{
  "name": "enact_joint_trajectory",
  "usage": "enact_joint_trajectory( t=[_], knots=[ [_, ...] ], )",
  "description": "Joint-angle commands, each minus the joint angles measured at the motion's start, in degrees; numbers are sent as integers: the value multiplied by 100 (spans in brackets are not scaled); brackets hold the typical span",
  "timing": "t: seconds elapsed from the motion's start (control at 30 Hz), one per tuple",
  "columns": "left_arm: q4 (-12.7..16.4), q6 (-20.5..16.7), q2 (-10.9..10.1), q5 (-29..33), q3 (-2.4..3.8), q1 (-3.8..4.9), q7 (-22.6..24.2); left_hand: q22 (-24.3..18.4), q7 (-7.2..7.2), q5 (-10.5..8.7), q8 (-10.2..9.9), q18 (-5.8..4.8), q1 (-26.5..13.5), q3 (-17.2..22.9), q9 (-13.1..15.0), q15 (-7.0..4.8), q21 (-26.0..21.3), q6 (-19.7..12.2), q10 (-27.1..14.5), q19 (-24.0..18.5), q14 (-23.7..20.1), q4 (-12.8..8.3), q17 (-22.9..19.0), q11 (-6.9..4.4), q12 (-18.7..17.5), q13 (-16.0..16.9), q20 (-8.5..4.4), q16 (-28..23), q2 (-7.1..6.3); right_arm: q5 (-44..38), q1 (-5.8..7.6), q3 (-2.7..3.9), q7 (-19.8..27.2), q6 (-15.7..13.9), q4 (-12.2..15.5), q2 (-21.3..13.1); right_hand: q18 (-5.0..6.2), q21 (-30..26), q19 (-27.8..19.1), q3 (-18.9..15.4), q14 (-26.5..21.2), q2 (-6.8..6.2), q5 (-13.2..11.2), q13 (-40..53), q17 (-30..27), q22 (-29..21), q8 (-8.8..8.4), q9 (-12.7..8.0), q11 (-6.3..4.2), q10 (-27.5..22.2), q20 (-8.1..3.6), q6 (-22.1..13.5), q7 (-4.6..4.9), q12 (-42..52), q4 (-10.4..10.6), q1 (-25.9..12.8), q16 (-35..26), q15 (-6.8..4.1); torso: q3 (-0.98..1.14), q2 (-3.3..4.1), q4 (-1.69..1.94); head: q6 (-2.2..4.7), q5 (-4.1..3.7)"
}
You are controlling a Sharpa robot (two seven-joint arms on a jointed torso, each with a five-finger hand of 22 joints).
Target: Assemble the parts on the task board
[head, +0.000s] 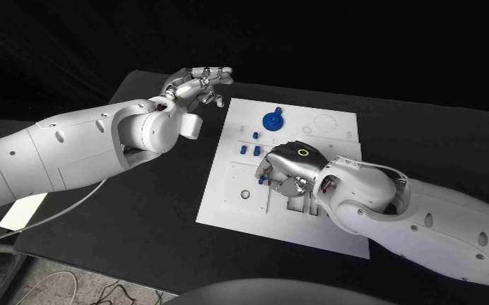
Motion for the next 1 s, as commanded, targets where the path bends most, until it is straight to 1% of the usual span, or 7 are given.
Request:
enact_joint_trajectory(
  t=[0.03,0.27,0.43,0.53,0.63,0.73,1.0],
  knots=[
    [0,103,11,-24,3,2,31,4,1,21,4,67,-10,-1,-4,-13,-19,-52,-39,-32,-33,-27,-8,1,30,10,17,-11,65,-62,-6,-2,1,153,8,0,32,32,39,27,382,17,17,5,323,1,30,5,1,29,-8,51,0,29,-12,-41,22,-44,0,-2,0,-5,3],
    [-2,106,12,-24,3,2,28,4,1,21,4,67,-10,-1,-4,-13,-19,-52,-39,-32,-33,-27,-8,1,30,10,17,-11,65,-68,-6,-2,-18,157,15,-1,33,29,37,27,381,16,13,4,319,-4,31,7,1,32,-7,54,-1,30,-15,-53,20,-43,2,3,2,-24,7],
    [1,109,14,-24,3,2,25,4,1,21,4,67,-10,-1,-4,-13,-19,-52,-39,-32,-33,-27,-8,1,30,10,17,-11,65,-85,-6,-2,-87,210,1,18,34,20,27,7,376,-27,-16,-18,305,-20,13,5,13,-15,1,25,4,13,-25,-150,14,-33,-3,-1,0,-24,2],
    [1,108,16,-24,3,2,21,4,1,21,4,67,-10,-1,-4,-13,-19,-52,-39,-32,-33,-27,-8,1,30,10,17,-11,65,-96,-5,-5,-147,254,-34,44,38,2,12,-40,369,-93,19,-52,280,-50,-13,-7,43,-119,19,-38,24,-2,-2,-273,-2,-7,-2,2,2,-29,3],
    [2,109,17,-24,3,2,17,4,1,21,4,67,-10,-1,-4,-13,-19,-52,-39,-32,-33,-27,-8,1,30,10,17,-11,65,-117,-5,-15,-193,249,-87,80,59,-85,-50,-168,338,-236,45,-120,169,-185,-31,-38,107,-378,68,-160,69,-2,63,-483,-83,50,0,0,1,-30,4],
    [4,106,16,-24,3,2,4,4,1,21,4,67,-10,-1,-4,-13,-19,-52,-39,-32,-33,-27,-8,1,31,10,17,-11,65,-134,-5,-26,-224,188,-126,112,87,-180,-116,-283,311,-310,19,-168,74,-325,-43,-91,148,-567,105,-347,96,17,105,-596,-155,82,-1,0,5,-33,6],
    [6,103,17,-25,3,2,-18,1,4,21,5,68,-17,-4,-4,-9,-25,-62,-68,-34,-37,-25,-16,6,46,15,20,-10,70,-155,-6,-36,-244,82,-151,141,96,-213,-137,-316,306,-280,38,-183,53,-367,-32,-113,160,-663,118,-421,95,51,97,-579,-170,89,0,-5,0,-19,7]
  ],
)
